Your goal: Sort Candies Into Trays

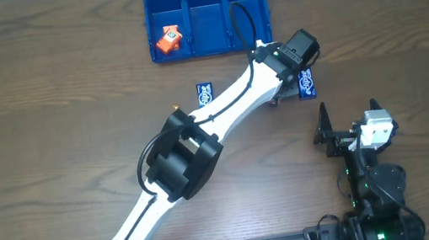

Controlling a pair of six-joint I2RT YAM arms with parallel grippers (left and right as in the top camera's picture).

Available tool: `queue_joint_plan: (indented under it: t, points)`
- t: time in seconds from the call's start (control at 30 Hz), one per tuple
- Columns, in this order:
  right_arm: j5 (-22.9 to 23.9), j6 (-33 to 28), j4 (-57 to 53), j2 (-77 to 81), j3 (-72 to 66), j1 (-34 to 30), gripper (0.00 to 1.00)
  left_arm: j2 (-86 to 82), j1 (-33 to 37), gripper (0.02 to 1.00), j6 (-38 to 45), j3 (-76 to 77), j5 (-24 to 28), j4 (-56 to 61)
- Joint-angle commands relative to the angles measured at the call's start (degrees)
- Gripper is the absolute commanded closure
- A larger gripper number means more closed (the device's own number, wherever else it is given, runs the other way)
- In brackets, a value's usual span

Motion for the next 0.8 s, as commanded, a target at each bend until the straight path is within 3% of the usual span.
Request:
queue_joint_plan:
  t: [0.03,0.17,0.3,0.37,0.47,0.6,0.8]
  points:
    - [-0.15,-0.68,-0.26,-0.42,-0.09,-0.35,0.003,2.19,0.35,0.711,-0.20,0.37,-0.52,0.04]
    - [-0.13,-0.68,-0.28,-0.42,-0.09,-0.35,0.001,-0.87,0.35,0.715,0.50,1.62,-3.32,0.02]
    - [-0.15,-0.68,-0.26,-0.42,-0.09,-0.35,0.001,-13.64,3.50,0.709,7.15,1.62,-13.00,0.07]
    - [-0.13,-0.68,-0.28,-0.42,-0.09,-0.35,0.001,-19.41,7.72,0.706,12.22,1.75,-15.02,0.09]
    - [-0.15,-0.68,-0.28,-0.42,-0.09,-0.35,0.003,-23.26,15.67,0.711,18.49,1.77,-14.12,0.09]
    - [-0.15,-0.68,-0.28,-0.42,-0.09,-0.35,0.001,-21.38,24.15,0.711,22.14,1.64,-7.48,0.02]
    - [-0.13,-0.68,-0.28,-0.42,-0.09,-0.35,0.003,-13.81,28.87,0.706,26.21,1.64,-1.90,1.20]
